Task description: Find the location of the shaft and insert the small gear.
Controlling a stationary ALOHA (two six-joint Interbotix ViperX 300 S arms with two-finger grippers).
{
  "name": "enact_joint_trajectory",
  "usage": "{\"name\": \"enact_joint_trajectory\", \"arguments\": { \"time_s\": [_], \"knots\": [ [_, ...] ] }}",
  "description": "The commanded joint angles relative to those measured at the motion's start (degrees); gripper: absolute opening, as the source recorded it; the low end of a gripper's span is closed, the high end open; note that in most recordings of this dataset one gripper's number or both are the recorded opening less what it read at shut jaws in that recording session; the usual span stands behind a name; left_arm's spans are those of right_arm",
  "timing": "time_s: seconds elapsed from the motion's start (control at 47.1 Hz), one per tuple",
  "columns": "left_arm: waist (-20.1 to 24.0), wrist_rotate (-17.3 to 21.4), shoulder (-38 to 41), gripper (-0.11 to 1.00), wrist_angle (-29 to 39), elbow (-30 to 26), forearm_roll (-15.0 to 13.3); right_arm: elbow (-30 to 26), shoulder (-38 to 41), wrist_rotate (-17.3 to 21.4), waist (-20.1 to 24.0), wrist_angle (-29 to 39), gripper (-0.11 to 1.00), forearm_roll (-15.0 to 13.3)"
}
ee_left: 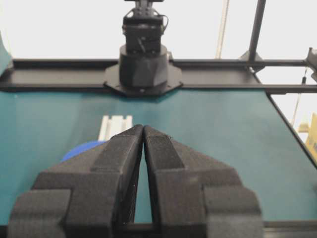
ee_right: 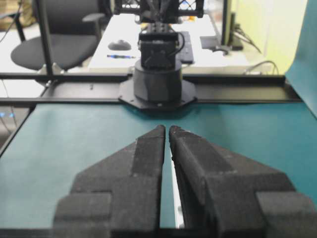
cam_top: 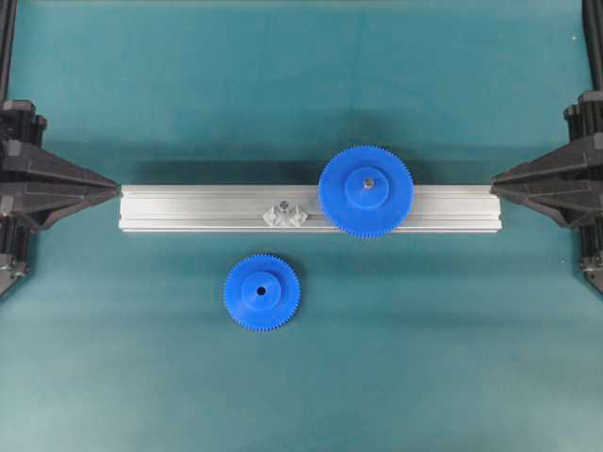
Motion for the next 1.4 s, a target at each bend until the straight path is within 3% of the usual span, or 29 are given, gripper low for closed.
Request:
{"name": "enact_joint_trajectory", "arguments": {
  "time_s": [0.0,0.085,0.17,0.276,0.871,1.381],
  "knots": [
    [0.26,0.09,-0.53,0.11,0.00,0.79,0.79,0.62,0.79,0.09,-0.26,-0.26,0.16,0.44],
    [0.18,0.00,-1.41,0.02,1.14,0.97,0.79,2.11,0.35,1.05,-0.18,0.70,0.18,1.93],
    [0.18,0.00,-1.93,0.00,3.52,0.35,0.79,2.99,-0.09,3.25,0.00,1.93,0.06,2.37],
    [0.00,0.00,-2.02,0.00,7.12,-0.53,0.79,3.08,-0.18,4.75,0.00,2.64,0.00,2.20],
    [-1.05,-2.90,2.11,0.00,12.30,-3.16,0.79,1.93,0.09,4.75,-0.26,11.69,0.00,2.11],
    [-1.93,-2.99,2.72,0.00,25.40,-8.35,0.70,1.76,0.00,4.75,-0.88,15.38,0.00,2.20]
  ]
}}
